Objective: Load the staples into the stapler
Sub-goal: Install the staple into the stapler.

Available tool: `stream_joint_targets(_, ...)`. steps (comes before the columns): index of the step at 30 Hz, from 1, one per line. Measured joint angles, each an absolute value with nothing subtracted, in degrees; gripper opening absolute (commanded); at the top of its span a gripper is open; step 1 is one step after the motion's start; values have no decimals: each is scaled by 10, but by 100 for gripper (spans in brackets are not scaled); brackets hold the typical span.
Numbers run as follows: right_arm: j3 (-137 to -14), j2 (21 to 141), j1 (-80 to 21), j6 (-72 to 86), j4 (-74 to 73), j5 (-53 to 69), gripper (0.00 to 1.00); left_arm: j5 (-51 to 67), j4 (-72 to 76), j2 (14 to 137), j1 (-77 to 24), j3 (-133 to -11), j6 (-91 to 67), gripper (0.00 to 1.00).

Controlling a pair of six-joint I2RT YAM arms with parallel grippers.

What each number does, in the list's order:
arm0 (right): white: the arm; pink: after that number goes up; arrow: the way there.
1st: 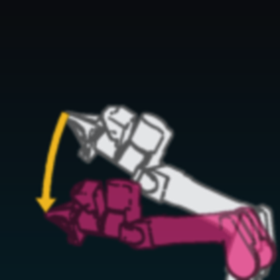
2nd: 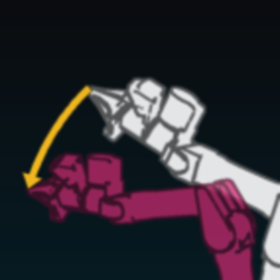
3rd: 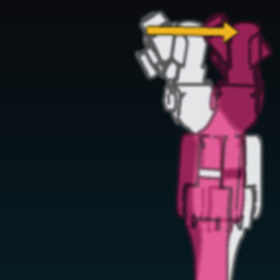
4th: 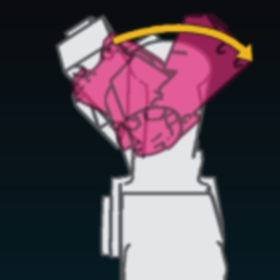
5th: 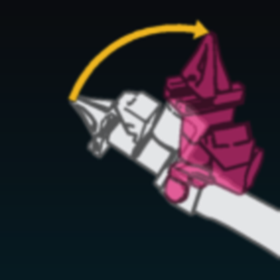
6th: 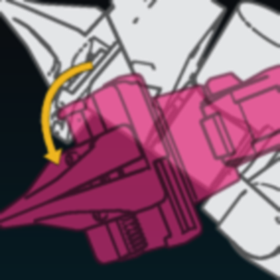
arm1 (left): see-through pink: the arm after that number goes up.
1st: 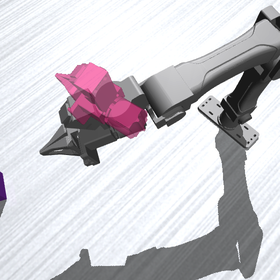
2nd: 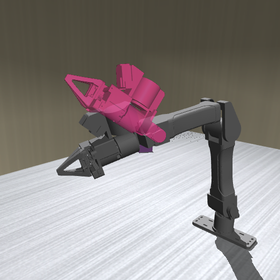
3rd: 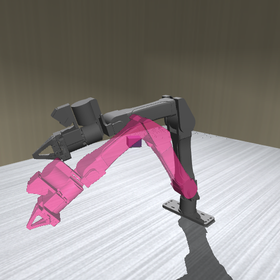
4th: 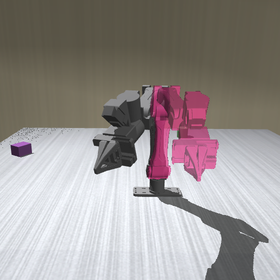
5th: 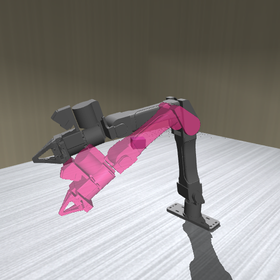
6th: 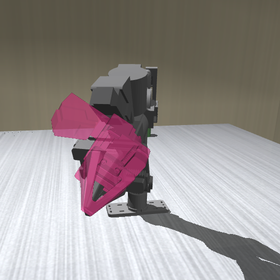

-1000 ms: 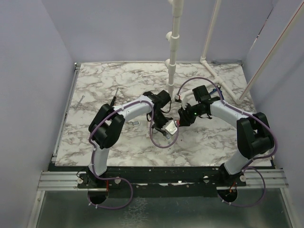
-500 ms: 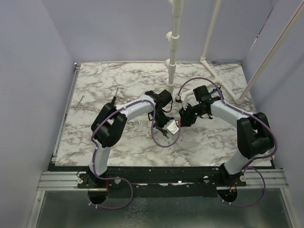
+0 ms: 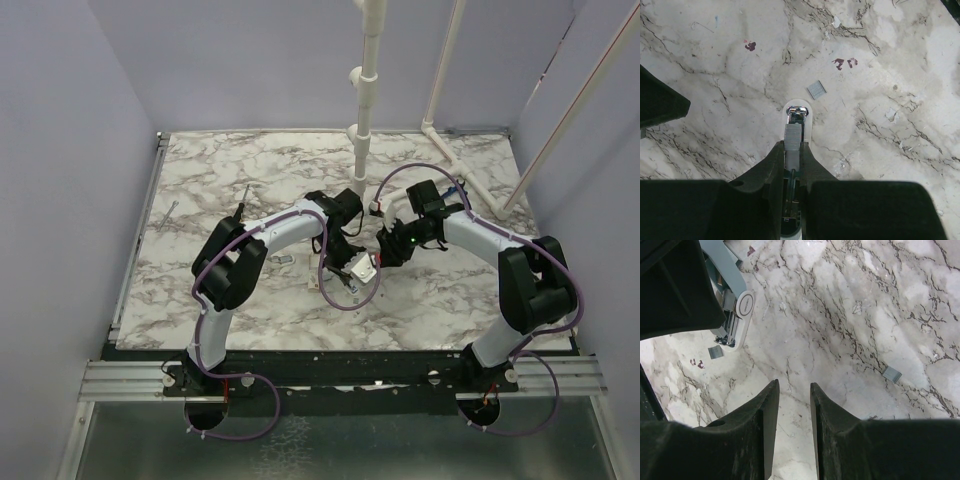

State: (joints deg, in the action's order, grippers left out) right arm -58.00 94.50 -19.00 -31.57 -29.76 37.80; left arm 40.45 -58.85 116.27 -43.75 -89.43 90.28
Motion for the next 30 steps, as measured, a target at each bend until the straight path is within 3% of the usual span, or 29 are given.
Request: stream_joint_targets(30, -580, 951, -190, -316, -298, 378, 35, 404, -597, 1178, -438, -895, 903, 0)
